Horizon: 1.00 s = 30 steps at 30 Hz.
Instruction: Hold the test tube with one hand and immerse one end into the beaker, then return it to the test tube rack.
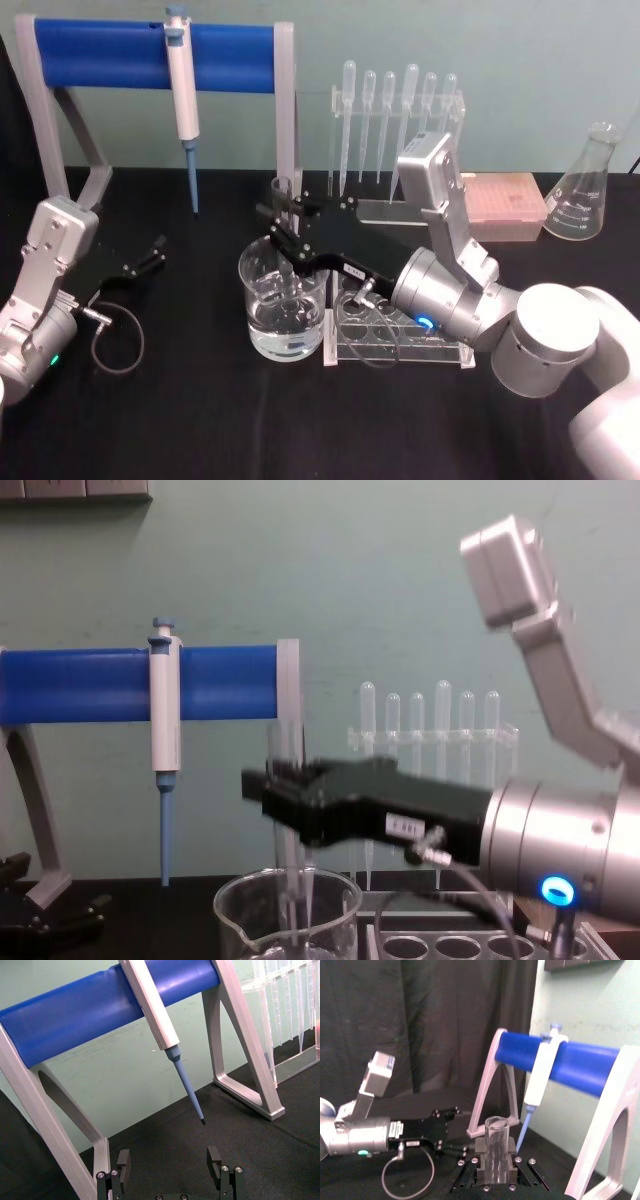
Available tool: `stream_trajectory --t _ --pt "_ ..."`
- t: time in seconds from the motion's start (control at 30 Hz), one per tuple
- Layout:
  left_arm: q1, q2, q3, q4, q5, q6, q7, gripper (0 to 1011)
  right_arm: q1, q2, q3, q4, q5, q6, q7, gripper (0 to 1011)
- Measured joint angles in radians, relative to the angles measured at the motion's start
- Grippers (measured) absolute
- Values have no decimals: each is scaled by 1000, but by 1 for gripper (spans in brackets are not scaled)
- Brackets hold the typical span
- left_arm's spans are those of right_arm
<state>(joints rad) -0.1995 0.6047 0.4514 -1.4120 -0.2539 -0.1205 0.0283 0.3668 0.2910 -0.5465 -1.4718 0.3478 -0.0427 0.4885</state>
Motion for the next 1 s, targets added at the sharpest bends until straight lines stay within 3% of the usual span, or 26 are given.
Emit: stream_trajectory --t 0.23,0.47,0.67,0.87,1.0 --pt "0 0 0 0 0 0 0 1000 18 23 15 -89 -6 44 0 226" --pt "0 0 0 0 0 0 0 1000 24 47 55 -194 39 73 -5 226" --pt "0 0 0 0 0 0 0 1000 -1 84 93 -276 67 100 -35 227" --pt "0 0 0 0 0 0 0 1000 -103 161 162 -370 74 111 -93 226" --pt "0 0 0 0 0 0 0 1000 -164 188 192 -388 73 97 -114 226"
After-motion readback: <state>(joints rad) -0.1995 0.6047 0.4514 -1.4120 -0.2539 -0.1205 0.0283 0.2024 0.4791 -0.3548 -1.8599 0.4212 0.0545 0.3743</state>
